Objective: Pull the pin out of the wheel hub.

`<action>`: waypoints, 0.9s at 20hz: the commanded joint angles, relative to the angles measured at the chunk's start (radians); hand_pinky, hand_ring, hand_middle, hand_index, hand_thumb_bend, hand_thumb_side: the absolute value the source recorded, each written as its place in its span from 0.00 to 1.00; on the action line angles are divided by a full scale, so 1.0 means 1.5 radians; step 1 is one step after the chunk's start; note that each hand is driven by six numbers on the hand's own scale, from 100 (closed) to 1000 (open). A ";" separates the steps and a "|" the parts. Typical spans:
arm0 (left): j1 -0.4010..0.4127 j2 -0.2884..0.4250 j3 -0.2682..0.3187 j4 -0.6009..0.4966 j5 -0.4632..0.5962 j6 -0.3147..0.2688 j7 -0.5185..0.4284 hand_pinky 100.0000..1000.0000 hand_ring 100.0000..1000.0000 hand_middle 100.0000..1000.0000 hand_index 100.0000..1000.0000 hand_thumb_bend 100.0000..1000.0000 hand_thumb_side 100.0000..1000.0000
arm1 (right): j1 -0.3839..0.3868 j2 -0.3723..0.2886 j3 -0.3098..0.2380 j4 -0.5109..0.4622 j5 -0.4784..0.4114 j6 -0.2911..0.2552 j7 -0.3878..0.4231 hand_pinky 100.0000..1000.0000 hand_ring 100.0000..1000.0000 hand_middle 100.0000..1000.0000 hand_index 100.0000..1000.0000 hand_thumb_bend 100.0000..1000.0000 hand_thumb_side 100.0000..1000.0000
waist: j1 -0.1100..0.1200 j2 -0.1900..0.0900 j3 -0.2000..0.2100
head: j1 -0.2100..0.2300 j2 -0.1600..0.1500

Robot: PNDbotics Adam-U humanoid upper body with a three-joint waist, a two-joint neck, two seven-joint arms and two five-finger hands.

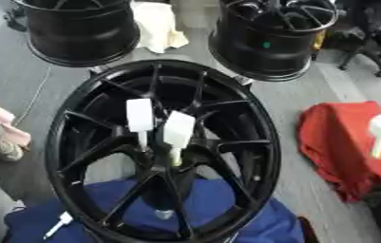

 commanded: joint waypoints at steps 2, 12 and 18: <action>-0.007 0.018 0.004 -0.009 0.003 -0.035 -0.037 0.71 0.49 0.52 0.75 0.15 0.77 | -0.035 0.017 0.012 -0.016 -0.003 -0.037 -0.071 0.74 0.74 0.82 0.90 0.37 0.45 | 0.004 -0.007 0.004 | -0.001 -0.008; -0.015 0.010 -0.001 -0.013 0.005 -0.030 -0.046 0.70 0.49 0.52 0.75 0.15 0.77 | -0.128 0.130 0.139 0.002 -0.021 -0.104 -0.092 0.67 0.64 0.74 0.86 0.17 0.45 | 0.009 -0.006 0.016 | -0.006 -0.010; -0.019 0.007 0.000 -0.013 0.010 -0.029 -0.048 0.70 0.49 0.52 0.75 0.15 0.77 | -0.134 0.177 0.169 0.094 -0.055 -0.154 -0.140 0.64 0.59 0.70 0.83 0.12 0.42 | 0.014 -0.002 0.015 | -0.001 -0.015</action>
